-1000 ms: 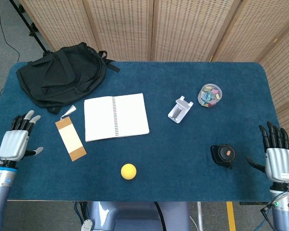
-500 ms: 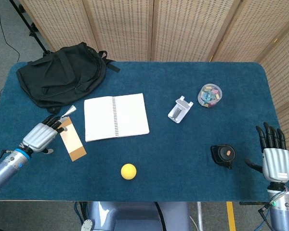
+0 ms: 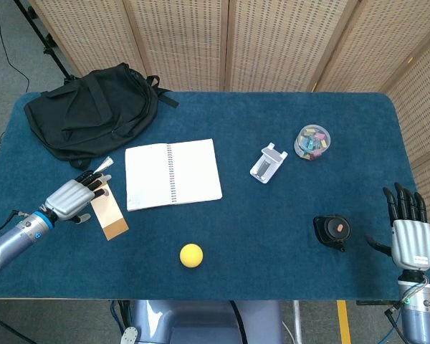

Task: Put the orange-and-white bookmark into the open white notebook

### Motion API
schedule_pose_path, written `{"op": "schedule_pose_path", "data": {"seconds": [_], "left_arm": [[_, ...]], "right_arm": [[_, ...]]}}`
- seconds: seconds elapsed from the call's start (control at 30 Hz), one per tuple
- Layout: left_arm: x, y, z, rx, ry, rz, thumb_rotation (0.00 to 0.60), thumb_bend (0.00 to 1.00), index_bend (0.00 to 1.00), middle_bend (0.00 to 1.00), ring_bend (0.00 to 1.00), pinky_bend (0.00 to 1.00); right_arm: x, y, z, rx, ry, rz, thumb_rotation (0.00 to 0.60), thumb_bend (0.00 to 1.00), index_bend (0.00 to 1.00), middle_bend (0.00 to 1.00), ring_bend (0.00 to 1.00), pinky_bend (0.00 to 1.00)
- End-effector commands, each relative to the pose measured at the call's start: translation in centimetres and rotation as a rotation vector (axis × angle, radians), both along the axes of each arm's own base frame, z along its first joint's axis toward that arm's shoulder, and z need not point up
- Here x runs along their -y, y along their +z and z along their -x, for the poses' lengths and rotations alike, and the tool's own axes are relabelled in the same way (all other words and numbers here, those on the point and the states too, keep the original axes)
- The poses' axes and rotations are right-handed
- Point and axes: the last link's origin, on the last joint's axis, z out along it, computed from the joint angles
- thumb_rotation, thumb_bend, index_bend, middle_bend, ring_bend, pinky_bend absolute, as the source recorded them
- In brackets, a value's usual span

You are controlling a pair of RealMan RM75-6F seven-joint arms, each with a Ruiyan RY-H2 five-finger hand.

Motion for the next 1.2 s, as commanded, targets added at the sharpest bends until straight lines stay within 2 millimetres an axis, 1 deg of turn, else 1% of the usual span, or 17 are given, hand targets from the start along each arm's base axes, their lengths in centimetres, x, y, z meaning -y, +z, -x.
{"op": "schedule_pose_path", "data": {"seconds": [0.03, 0.2, 0.33, 0.4, 0.63, 0.83, 1.2], "left_arm": [[-0.2, -0.7, 0.4, 0.055, -0.036, 0.025, 0.6, 0.22, 0.27, 0.0, 0.0, 0.0], [-0.1, -1.1, 1.4, 0.057, -0.056, 0.051, 0.6, 0.21, 0.27, 0.0, 0.0, 0.0], [0.0, -1.6, 2.3, 0.027, -0.062, 0.078, 0.6, 0.21, 0.27, 0.0, 0.0, 0.0], [-0.1, -1.7, 2.5, 0.02, -0.064, 0.079, 0.6, 0.21, 0.27, 0.0, 0.0, 0.0], [-0.6, -2.3, 2.5, 0.009, -0.093, 0.056, 0.6, 0.21, 0.27, 0.0, 0.0, 0.0], [-1.0, -3.1, 2.1, 0.01, -0.108, 0.049, 0.6, 0.21, 0.26, 0.0, 0.0, 0.0], [-1.1, -3.4, 2.3, -0.004, -0.102, 0.057, 0.6, 0.21, 0.26, 0.0, 0.0, 0.0]], "right_arm": [[0.0, 0.0, 0.0, -0.001, -0.001, 0.003, 0.6, 0.0, 0.0, 0.0, 0.0, 0.0], [-0.1, 0.0, -0.1, -0.001, 0.003, 0.006, 0.6, 0.0, 0.0, 0.0, 0.0, 0.0], [-0.2, 0.0, -0.2, -0.001, 0.007, 0.006, 0.6, 0.0, 0.0, 0.0, 0.0, 0.0], [-0.3, 0.0, -0.3, -0.001, 0.008, 0.007, 0.6, 0.0, 0.0, 0.0, 0.0, 0.0], [-0.4, 0.0, -0.4, 0.001, 0.011, 0.007, 0.6, 0.0, 0.0, 0.0, 0.0, 0.0], [-0.5, 0.1, -0.4, 0.001, 0.012, 0.007, 0.6, 0.0, 0.0, 0.0, 0.0, 0.0], [-0.5, 0.2, -0.4, 0.005, 0.009, 0.01, 0.6, 0.0, 0.0, 0.0, 0.0, 0.0]]}}
